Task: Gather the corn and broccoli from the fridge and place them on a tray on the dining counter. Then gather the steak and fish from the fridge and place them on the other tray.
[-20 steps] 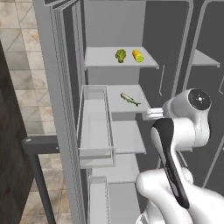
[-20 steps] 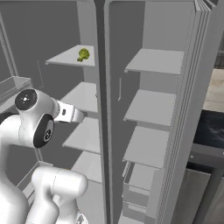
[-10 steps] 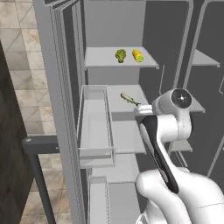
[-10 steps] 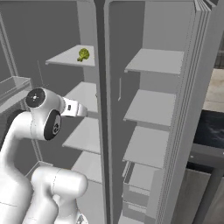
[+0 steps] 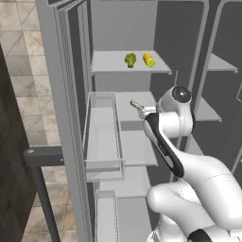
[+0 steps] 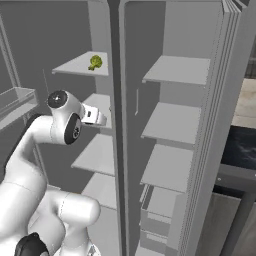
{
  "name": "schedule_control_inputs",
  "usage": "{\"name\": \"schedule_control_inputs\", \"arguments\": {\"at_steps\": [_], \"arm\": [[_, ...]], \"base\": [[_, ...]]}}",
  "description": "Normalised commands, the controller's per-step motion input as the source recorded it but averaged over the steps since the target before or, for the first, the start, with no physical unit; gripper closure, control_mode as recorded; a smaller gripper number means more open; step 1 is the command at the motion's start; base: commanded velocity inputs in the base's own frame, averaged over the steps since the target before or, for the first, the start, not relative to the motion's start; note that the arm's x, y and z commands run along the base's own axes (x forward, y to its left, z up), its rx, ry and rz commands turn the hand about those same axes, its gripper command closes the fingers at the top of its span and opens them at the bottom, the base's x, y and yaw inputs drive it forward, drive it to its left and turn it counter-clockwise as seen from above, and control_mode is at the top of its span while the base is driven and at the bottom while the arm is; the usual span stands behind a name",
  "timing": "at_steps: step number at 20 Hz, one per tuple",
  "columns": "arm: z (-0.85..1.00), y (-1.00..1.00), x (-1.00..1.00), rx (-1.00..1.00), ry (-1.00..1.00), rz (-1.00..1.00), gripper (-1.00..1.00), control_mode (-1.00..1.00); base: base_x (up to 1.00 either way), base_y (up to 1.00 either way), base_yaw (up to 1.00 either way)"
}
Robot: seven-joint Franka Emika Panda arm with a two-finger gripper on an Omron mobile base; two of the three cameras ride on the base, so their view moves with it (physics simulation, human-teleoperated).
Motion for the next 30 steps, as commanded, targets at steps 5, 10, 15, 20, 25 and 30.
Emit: {"name": "schedule_control_inputs", "arguments": {"at_steps": [5, 10, 15, 20, 25, 30], "arm": [[-0.22, 0.0, 0.7, -0.02, 0.0, 0.0, -1.0, -1.0], [-0.33, 0.0, 0.6, -0.02, 0.01, 0.0, -1.0, -1.0], [-0.11, 0.0, 0.58, 0.0, 0.04, 0.0, -1.0, -1.0], [-0.16, 0.0, 0.65, 0.0, 0.0, 0.0, -1.0, -1.0], [-0.19, 0.0, 0.66, 0.0, 0.01, 0.0, -1.0, -1.0], [-0.13, 0.0, 0.67, 0.0, 0.03, 0.0, -1.0, -1.0]], "base": [[0.0, 0.0, 0.0], [0.0, 0.0, 0.0], [0.0, 0.0, 0.0], [0.0, 0.0, 0.0], [0.0, 0.0, 0.0], [0.0, 0.0, 0.0]]}}
